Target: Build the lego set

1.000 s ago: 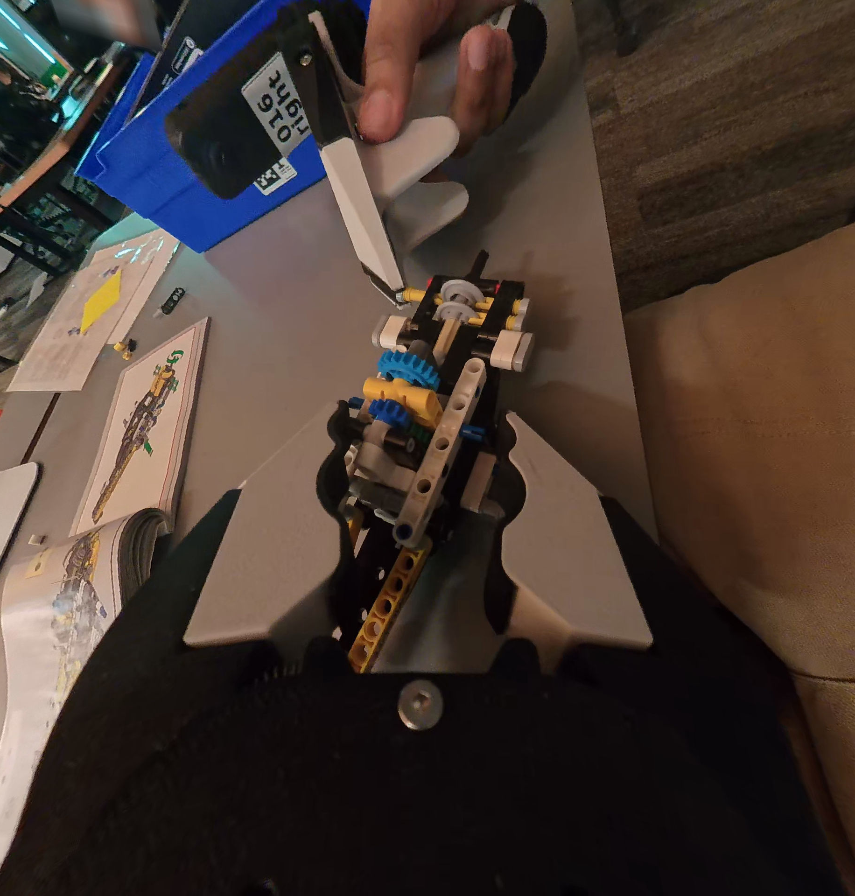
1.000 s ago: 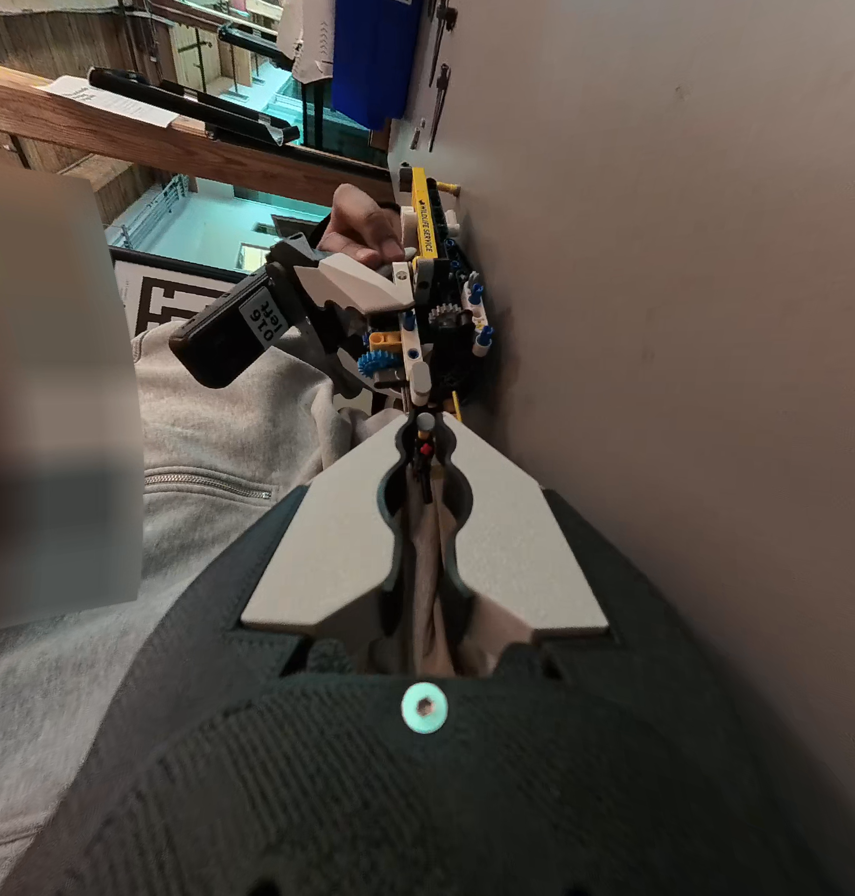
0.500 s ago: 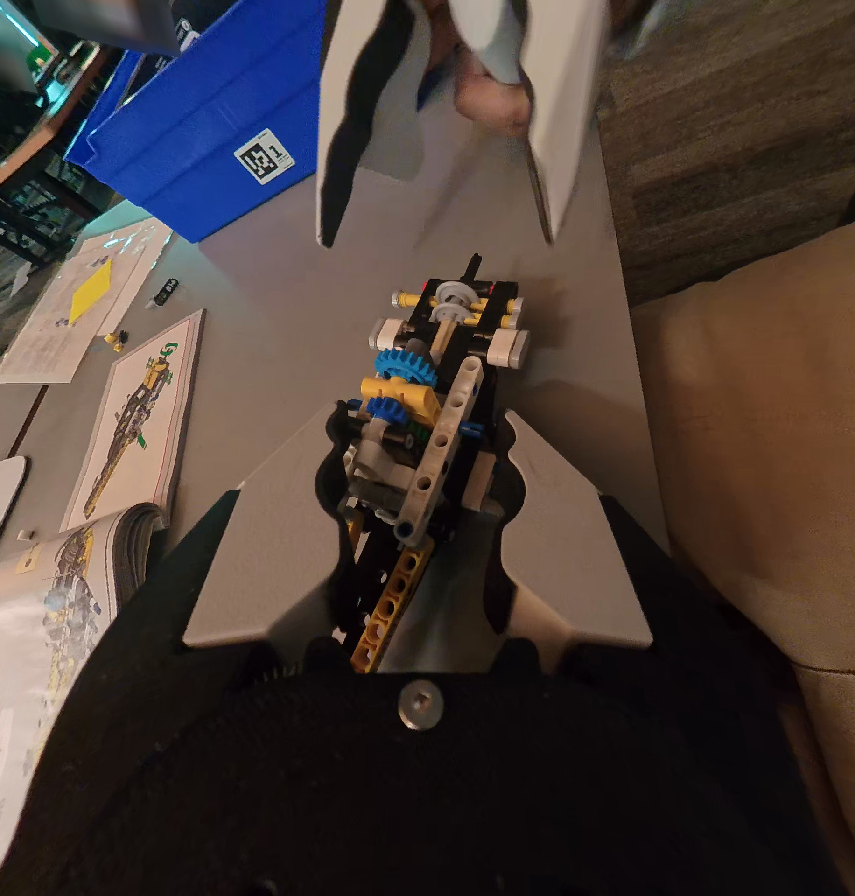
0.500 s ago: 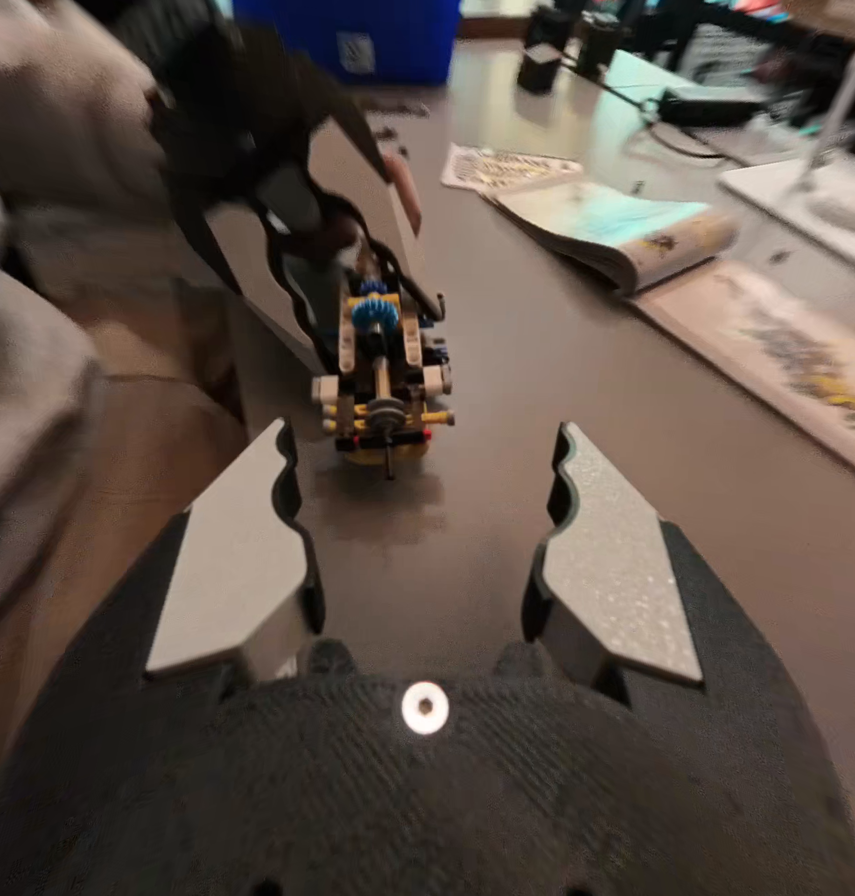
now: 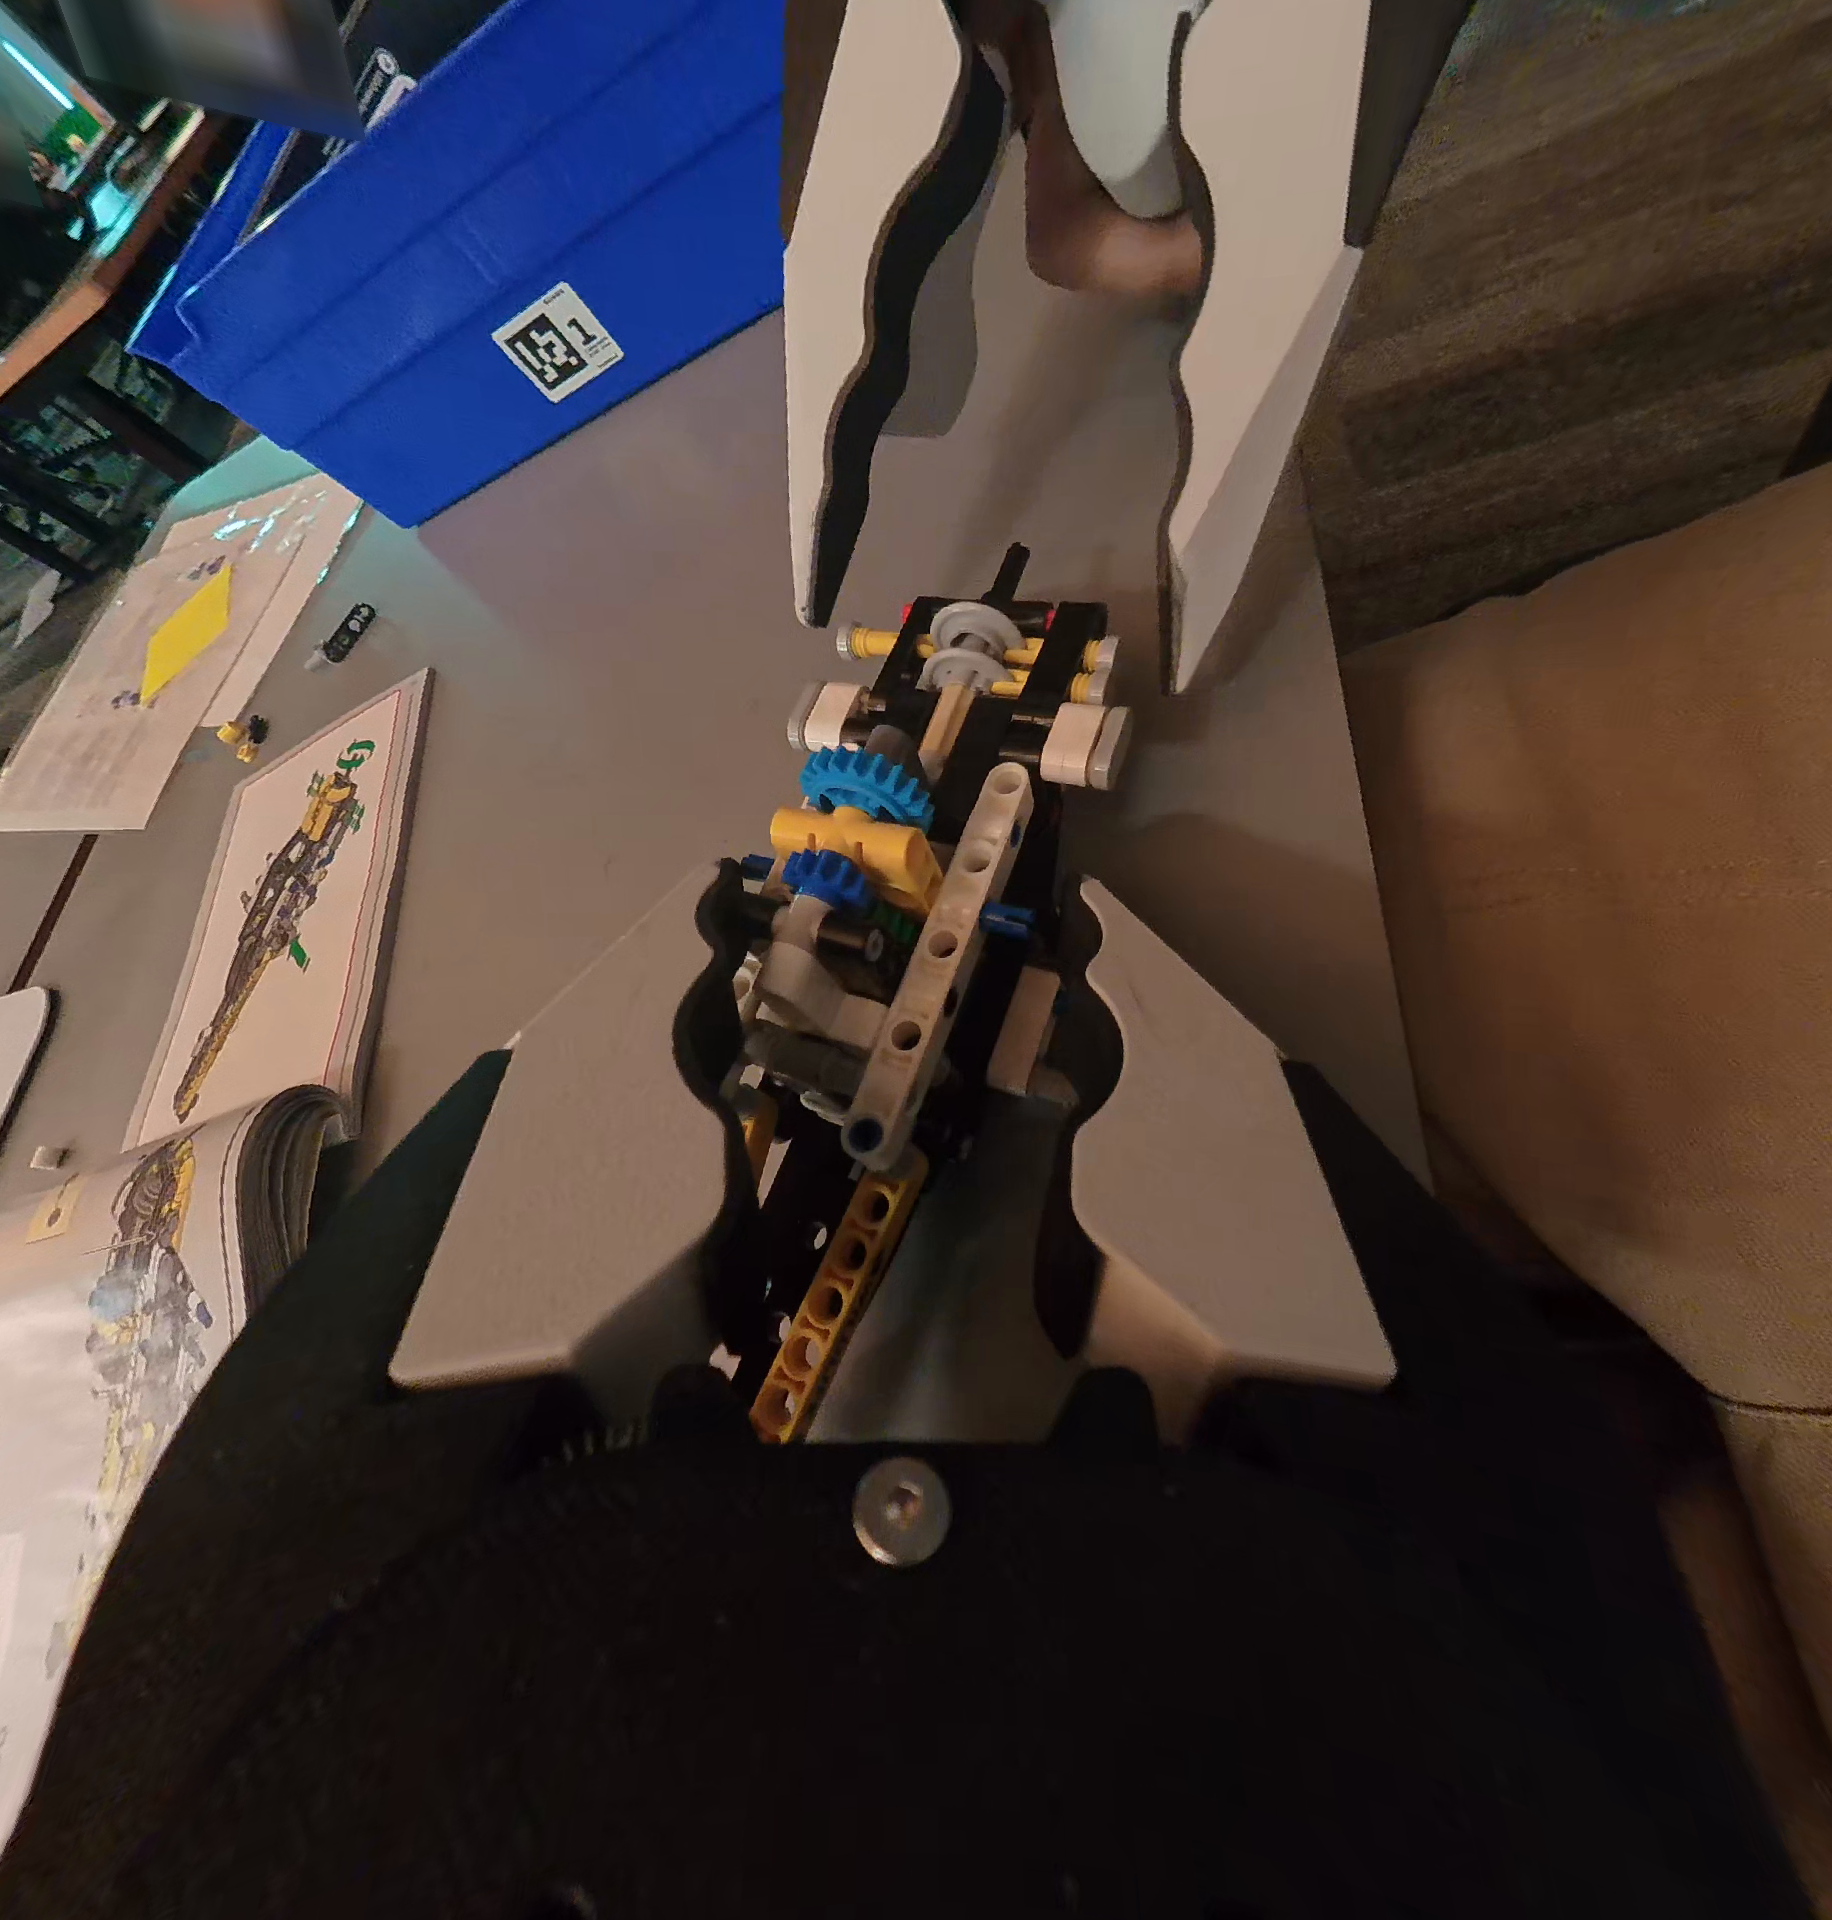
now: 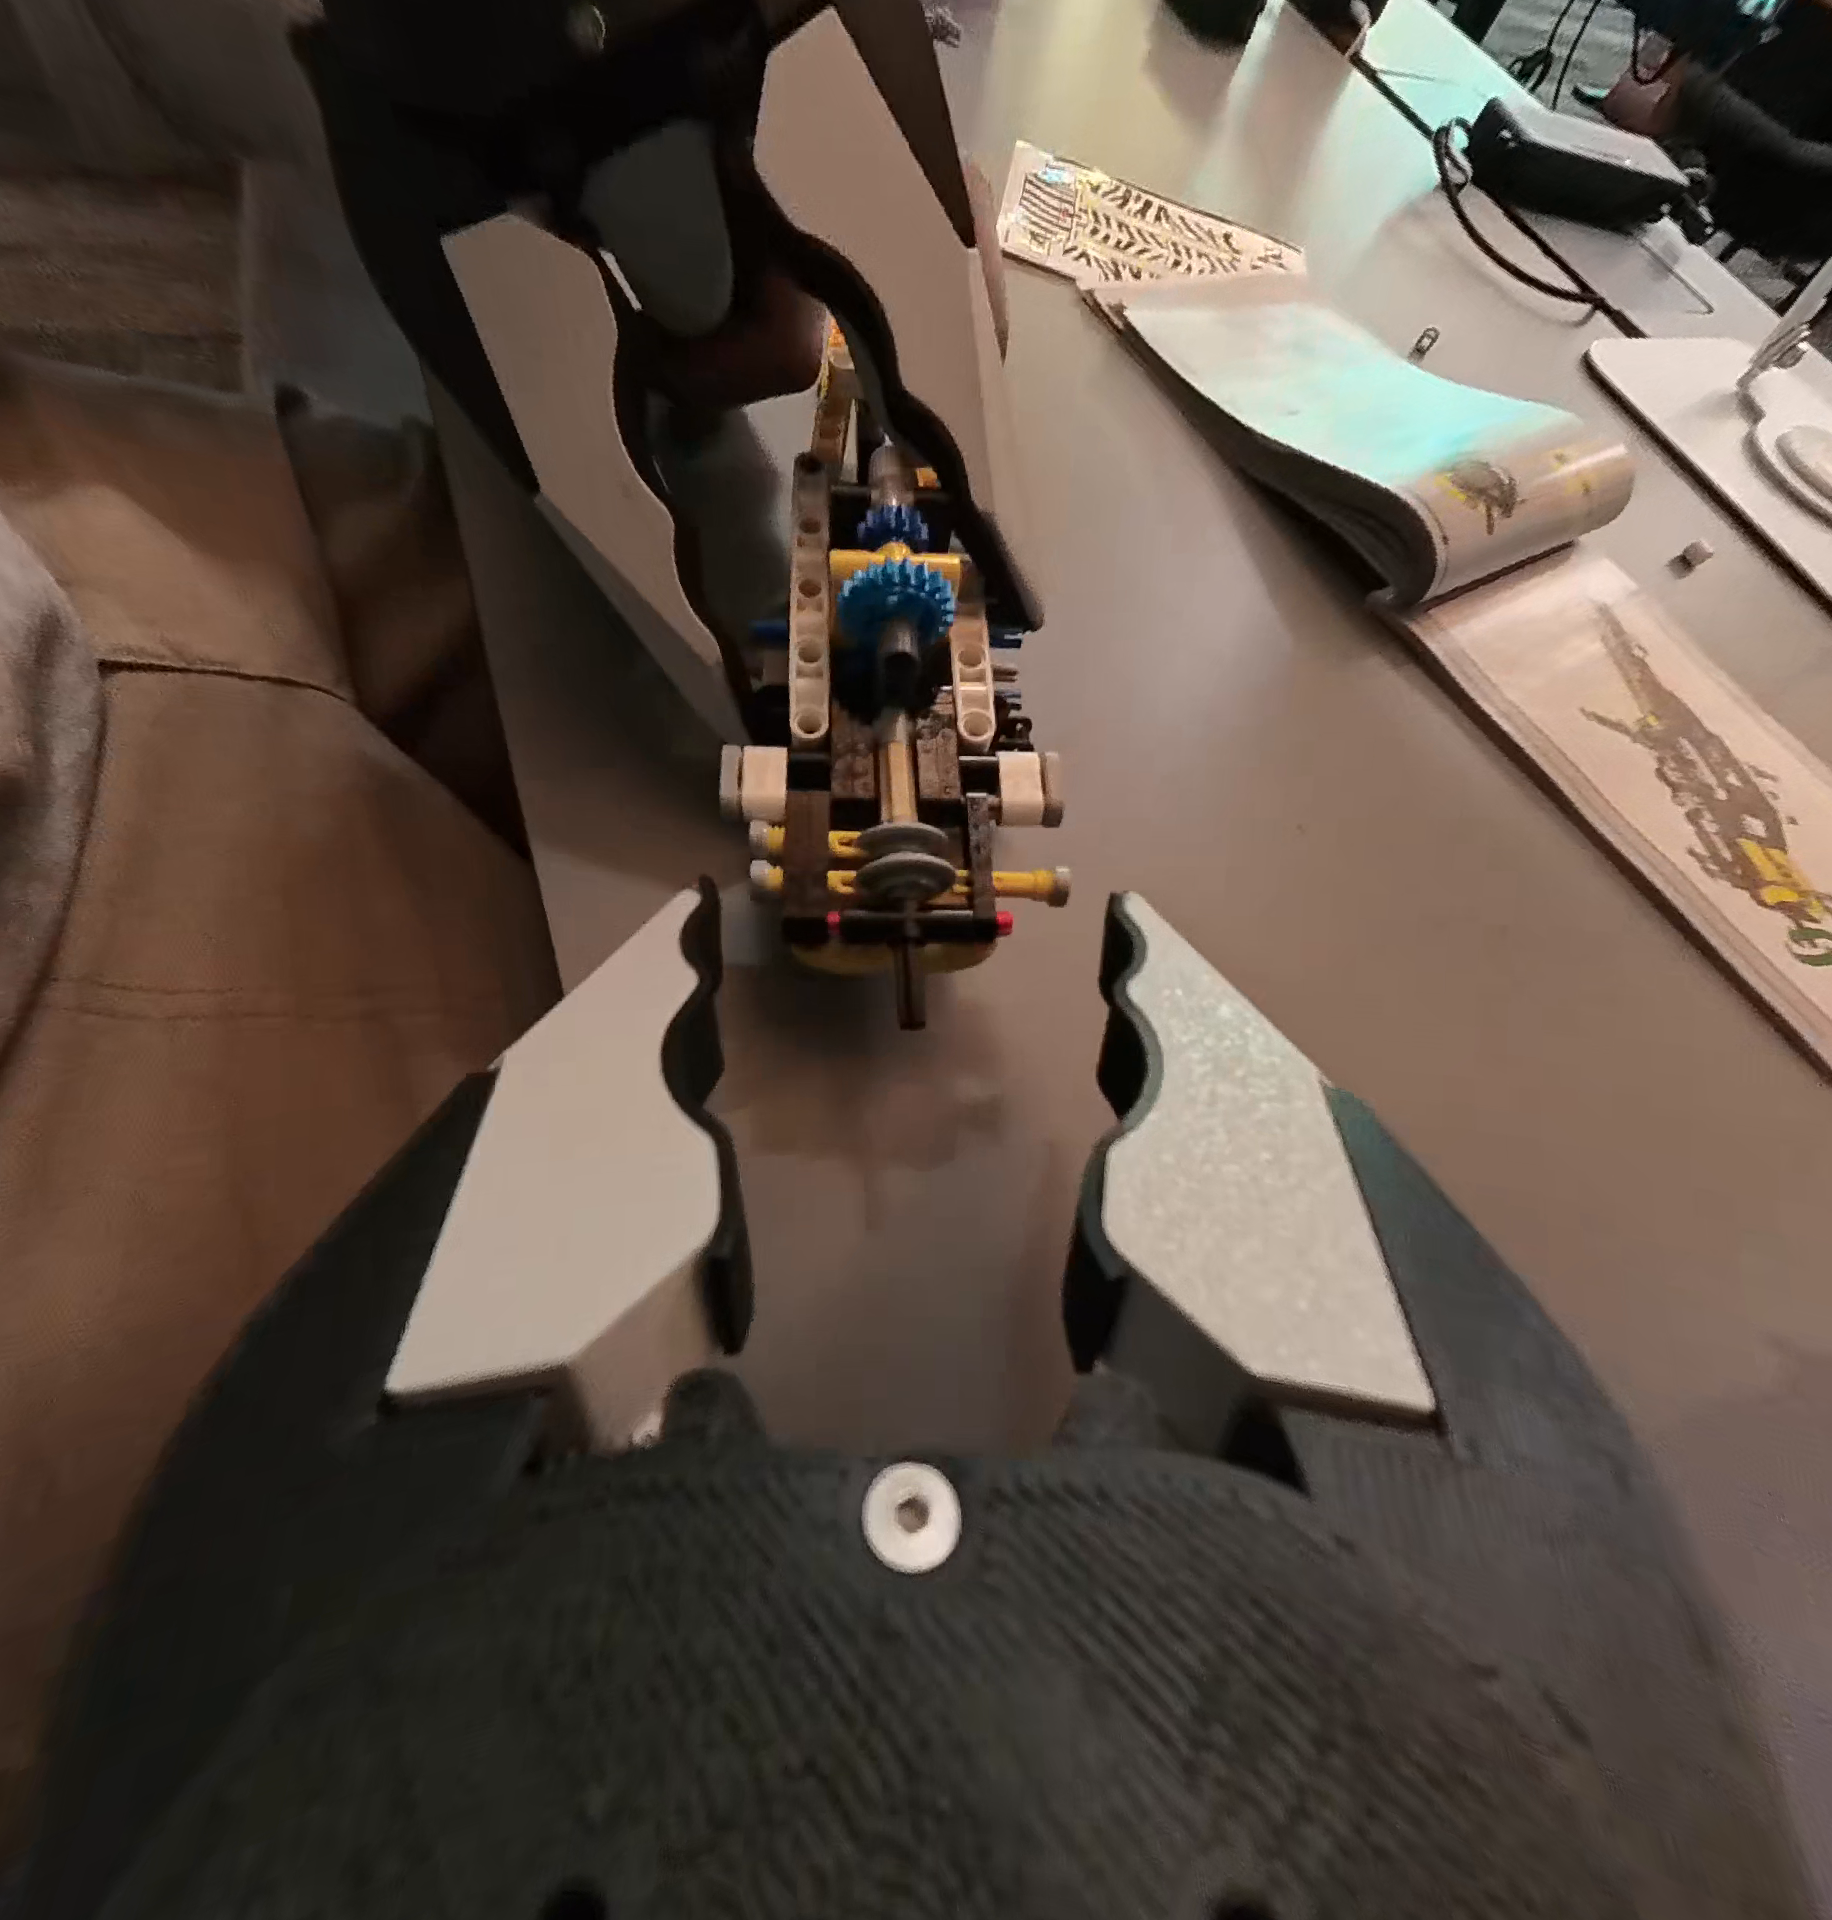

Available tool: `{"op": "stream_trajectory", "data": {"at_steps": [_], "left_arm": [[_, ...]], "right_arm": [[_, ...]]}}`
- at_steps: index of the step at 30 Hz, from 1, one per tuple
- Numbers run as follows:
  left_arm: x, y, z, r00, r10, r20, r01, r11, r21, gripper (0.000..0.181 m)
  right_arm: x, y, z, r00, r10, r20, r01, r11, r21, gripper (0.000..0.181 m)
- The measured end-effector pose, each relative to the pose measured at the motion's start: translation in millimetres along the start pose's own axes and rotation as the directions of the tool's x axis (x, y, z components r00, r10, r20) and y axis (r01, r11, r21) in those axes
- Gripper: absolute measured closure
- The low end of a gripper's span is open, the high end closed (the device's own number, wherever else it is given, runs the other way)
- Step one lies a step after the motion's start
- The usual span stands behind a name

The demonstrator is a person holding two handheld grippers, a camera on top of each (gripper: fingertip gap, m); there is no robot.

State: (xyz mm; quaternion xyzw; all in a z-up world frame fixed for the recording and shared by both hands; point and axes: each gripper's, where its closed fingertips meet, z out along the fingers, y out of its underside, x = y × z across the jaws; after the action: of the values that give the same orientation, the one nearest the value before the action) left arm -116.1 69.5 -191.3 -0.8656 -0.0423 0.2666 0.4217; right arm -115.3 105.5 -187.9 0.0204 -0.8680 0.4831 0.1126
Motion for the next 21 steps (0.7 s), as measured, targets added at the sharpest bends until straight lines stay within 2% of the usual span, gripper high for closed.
{"op": "stream_trajectory", "data": {"at_steps": [1, 8, 21], "left_arm": [[0.1, 0.0, -0.2, 1.000, -0.001, -0.002, 0.001, 1.000, 0.000, 0.122], [0.6, -0.5, -0.9, 1.000, 0.002, -0.002, -0.002, 1.000, 0.000, 0.122], [0.3, 0.1, -1.4, 1.000, -0.009, -0.002, 0.009, 1.000, -0.003, 0.122]], "right_arm": [[-0.3, -0.5, 0.1, 1.000, 0.001, 0.004, -0.001, 1.000, 0.003, 0.110], [-1.0, -2.2, 3.6, 1.000, 0.017, 0.023, -0.017, 1.000, 0.002, 0.120], [0.2, -2.2, 3.5, 1.000, 0.011, 0.006, -0.011, 1.000, 0.002, 0.122]]}}
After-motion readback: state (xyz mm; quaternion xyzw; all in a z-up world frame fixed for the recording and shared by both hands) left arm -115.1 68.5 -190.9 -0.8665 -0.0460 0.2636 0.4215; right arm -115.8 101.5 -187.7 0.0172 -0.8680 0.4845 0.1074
